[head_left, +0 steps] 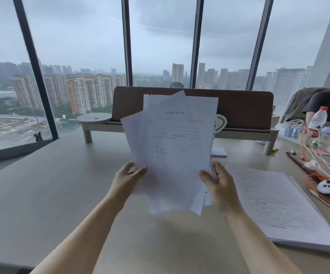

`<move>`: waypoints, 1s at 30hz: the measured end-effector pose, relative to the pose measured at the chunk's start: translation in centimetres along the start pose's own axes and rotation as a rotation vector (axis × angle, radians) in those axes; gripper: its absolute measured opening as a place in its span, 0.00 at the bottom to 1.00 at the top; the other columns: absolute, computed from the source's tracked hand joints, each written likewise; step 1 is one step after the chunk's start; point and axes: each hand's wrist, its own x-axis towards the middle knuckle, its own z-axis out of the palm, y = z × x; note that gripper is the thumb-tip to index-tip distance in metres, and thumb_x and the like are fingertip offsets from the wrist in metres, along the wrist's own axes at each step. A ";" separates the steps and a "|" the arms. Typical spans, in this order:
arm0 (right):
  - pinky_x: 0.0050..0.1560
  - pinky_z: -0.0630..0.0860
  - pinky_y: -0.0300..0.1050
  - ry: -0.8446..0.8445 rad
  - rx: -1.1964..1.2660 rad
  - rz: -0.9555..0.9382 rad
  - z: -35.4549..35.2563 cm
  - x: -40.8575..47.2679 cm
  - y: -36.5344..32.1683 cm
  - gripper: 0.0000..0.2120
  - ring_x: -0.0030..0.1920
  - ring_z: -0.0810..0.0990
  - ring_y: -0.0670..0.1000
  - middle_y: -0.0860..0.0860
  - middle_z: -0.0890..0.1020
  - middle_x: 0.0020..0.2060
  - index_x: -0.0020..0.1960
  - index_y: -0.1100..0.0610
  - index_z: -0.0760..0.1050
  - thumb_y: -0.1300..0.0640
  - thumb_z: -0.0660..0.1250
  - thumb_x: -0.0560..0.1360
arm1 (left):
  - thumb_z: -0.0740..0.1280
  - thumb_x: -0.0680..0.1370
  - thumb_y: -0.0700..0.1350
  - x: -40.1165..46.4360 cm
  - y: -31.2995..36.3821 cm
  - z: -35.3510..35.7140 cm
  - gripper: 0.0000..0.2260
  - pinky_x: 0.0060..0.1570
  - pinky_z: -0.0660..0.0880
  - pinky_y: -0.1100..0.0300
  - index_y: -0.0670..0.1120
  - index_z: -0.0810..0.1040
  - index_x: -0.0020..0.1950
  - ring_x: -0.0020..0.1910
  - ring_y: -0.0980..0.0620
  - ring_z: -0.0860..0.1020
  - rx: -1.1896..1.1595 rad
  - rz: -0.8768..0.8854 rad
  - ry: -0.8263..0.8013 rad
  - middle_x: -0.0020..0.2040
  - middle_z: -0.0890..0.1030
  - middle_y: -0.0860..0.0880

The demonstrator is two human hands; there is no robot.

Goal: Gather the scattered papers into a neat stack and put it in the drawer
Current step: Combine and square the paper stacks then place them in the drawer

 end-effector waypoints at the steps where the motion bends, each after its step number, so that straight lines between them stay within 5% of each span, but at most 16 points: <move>1: 0.45 0.79 0.42 0.010 -0.001 -0.017 -0.3 -0.1 0.0 0.08 0.45 0.85 0.47 0.47 0.86 0.45 0.51 0.51 0.78 0.63 0.68 0.77 | 0.74 0.72 0.45 -0.4 0.2 0.9 0.10 0.42 0.78 0.55 0.49 0.80 0.52 0.43 0.47 0.82 -0.055 0.053 0.003 0.50 0.85 0.42; 6: 0.40 0.75 0.31 0.058 -0.305 -0.003 -1.1 -1.4 2.8 0.04 0.46 0.83 0.45 0.42 0.84 0.43 0.48 0.47 0.74 0.56 0.66 0.79 | 0.72 0.73 0.40 -2.4 -1.9 4.4 0.09 0.46 0.79 0.56 0.48 0.81 0.52 0.47 0.51 0.83 -0.063 0.099 -0.015 0.46 0.86 0.50; 9: 0.45 0.75 0.32 0.110 -0.332 0.039 -1.4 -2.0 4.1 0.09 0.52 0.82 0.46 0.45 0.84 0.50 0.60 0.53 0.75 0.57 0.62 0.81 | 0.68 0.76 0.39 -3.0 -3.7 5.9 0.06 0.46 0.77 0.52 0.50 0.81 0.47 0.46 0.47 0.82 0.047 0.038 0.003 0.43 0.85 0.50; 13: 0.48 0.77 0.50 0.269 -0.376 0.010 -3.3 -1.4 3.6 0.04 0.45 0.82 0.50 0.48 0.84 0.43 0.49 0.57 0.75 0.57 0.63 0.80 | 0.70 0.75 0.38 -3.0 -3.1 8.2 0.06 0.42 0.78 0.52 0.49 0.81 0.43 0.42 0.48 0.83 0.081 0.069 0.003 0.39 0.85 0.50; 17: 0.37 0.72 0.49 0.346 -0.433 0.071 -7.7 -0.2 2.4 0.06 0.38 0.78 0.55 0.51 0.80 0.36 0.43 0.58 0.74 0.58 0.63 0.78 | 0.71 0.72 0.36 -2.9 -1.8 11.6 0.09 0.37 0.77 0.61 0.51 0.81 0.45 0.38 0.55 0.82 0.059 0.076 -0.095 0.39 0.85 0.55; 24: 0.32 0.59 0.47 0.491 -0.588 0.260 -16.1 -0.7 2.7 0.14 0.29 0.65 0.54 0.52 0.67 0.28 0.34 0.57 0.62 0.60 0.63 0.75 | 0.68 0.70 0.36 -3.8 -2.7 19.0 0.11 0.44 0.82 0.51 0.46 0.81 0.51 0.42 0.47 0.84 0.066 -0.055 -0.213 0.44 0.85 0.46; 28: 0.36 0.66 0.49 0.513 -0.720 0.317 -19.3 -1.3 2.7 0.08 0.35 0.72 0.58 0.57 0.75 0.34 0.39 0.59 0.71 0.59 0.64 0.76 | 0.68 0.69 0.38 -4.6 -3.3 22.6 0.10 0.44 0.82 0.50 0.46 0.82 0.48 0.42 0.47 0.83 0.099 -0.099 -0.269 0.43 0.85 0.47; 30: 0.44 0.69 0.51 0.507 -0.767 0.367 -20.7 -1.4 3.0 0.10 0.48 0.77 0.63 0.61 0.80 0.49 0.55 0.62 0.76 0.57 0.63 0.78 | 0.67 0.67 0.40 -4.8 -3.5 24.0 0.09 0.46 0.81 0.48 0.48 0.82 0.45 0.42 0.48 0.83 0.122 -0.115 -0.290 0.42 0.85 0.48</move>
